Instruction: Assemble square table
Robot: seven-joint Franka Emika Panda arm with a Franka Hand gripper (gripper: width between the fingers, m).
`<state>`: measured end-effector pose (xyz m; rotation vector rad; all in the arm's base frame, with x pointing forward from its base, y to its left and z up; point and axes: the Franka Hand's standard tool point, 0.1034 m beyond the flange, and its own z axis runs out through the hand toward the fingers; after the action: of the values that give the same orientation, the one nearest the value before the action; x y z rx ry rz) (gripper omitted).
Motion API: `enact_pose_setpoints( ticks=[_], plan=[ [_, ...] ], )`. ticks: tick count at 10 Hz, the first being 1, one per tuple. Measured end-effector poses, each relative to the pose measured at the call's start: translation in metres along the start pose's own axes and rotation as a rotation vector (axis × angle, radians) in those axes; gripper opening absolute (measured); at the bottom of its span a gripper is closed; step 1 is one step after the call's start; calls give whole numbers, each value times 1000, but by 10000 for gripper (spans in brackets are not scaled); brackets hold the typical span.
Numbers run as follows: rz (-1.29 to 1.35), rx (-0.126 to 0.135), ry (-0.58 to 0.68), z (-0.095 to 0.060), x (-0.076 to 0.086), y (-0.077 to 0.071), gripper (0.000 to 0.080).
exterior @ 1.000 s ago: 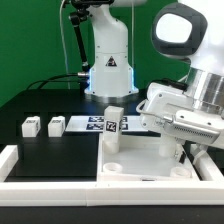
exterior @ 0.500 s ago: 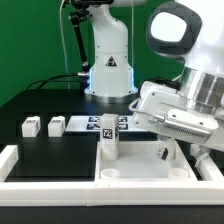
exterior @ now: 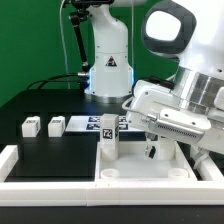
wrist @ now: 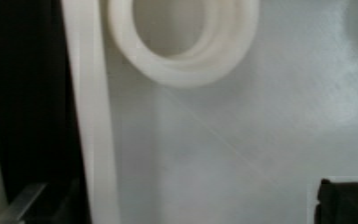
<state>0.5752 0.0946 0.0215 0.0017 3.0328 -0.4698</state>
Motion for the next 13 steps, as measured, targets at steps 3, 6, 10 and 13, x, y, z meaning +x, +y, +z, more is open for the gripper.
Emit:
enact_pose_setpoints(
  ticks=[3,6,10,13],
  plan=[
    [2,0,3,2,1,-1,649],
    [57,34,-70,-55,-12,-24,649],
    [176,74,-97,-82,-22,-102,649],
    [428,74,-103,-79,-25,-120,649]
  ],
)
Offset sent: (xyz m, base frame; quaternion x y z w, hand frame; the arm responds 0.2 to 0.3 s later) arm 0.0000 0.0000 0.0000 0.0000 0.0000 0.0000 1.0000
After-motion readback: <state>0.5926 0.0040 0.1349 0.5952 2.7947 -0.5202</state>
